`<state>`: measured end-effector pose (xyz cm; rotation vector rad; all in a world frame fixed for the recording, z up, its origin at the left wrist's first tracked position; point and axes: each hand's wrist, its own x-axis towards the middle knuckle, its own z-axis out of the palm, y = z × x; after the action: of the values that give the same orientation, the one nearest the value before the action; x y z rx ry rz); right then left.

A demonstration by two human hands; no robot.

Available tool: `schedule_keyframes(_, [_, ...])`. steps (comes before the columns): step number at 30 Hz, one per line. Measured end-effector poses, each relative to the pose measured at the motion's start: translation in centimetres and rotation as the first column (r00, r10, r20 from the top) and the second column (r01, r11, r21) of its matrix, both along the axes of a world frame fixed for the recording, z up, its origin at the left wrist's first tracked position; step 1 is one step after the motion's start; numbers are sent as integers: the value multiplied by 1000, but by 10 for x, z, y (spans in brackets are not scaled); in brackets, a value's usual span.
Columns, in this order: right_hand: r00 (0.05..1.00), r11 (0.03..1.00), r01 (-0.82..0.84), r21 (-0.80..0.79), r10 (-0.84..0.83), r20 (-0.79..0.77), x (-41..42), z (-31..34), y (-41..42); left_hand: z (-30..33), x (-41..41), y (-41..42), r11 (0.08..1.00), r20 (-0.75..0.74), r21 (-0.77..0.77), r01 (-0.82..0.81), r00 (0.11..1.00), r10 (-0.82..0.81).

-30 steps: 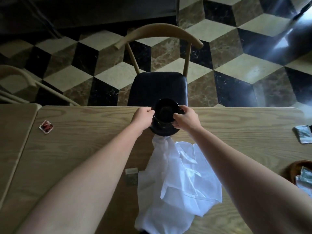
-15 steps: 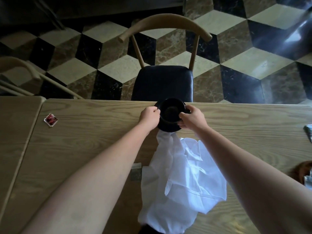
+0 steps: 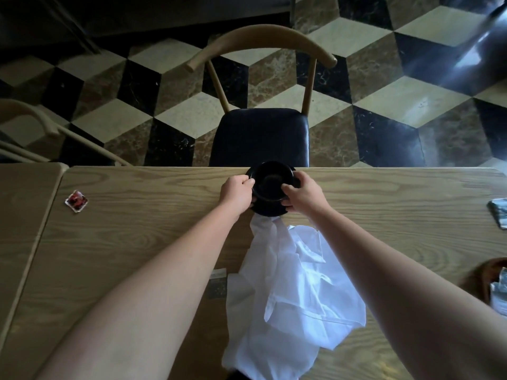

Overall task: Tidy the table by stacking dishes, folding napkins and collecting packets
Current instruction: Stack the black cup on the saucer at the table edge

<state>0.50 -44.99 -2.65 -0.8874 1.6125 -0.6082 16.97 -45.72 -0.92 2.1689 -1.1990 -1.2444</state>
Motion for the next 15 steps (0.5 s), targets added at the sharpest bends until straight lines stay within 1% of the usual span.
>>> schedule_keyframes(5, [999, 999, -40, 18, 40, 26, 5, 3, 9, -5, 0, 5, 999, 18, -11, -41, 999, 42])
schedule_keyframes(7, [999, 999, -41, 29, 40, 26, 7, 4, 9, -4, -1, 5, 998, 60, -17, -56, 997, 57])
schedule_keyframes(9, [999, 999, -39, 30, 38, 18, 8, 3, 9, -2, -3, 5, 996, 117, -54, -64, 991, 70])
schedule_keyframes(11, [1000, 1000, -24, 4, 24, 16, 7, 2, 11, 0, -6, 7, 994, 151, -77, -82, 984, 93])
schedule_keyframes(13, [1000, 999, 17, -49, -17, -16, 5, 0, 17, 6, -10, 13, 987, 120, -87, -135, 982, 145])
schedule_keyframes(15, [995, 995, 73, -67, -77, -66, 1, 3, 27, 15, -14, 26, 966, 46, -112, -235, 969, 241])
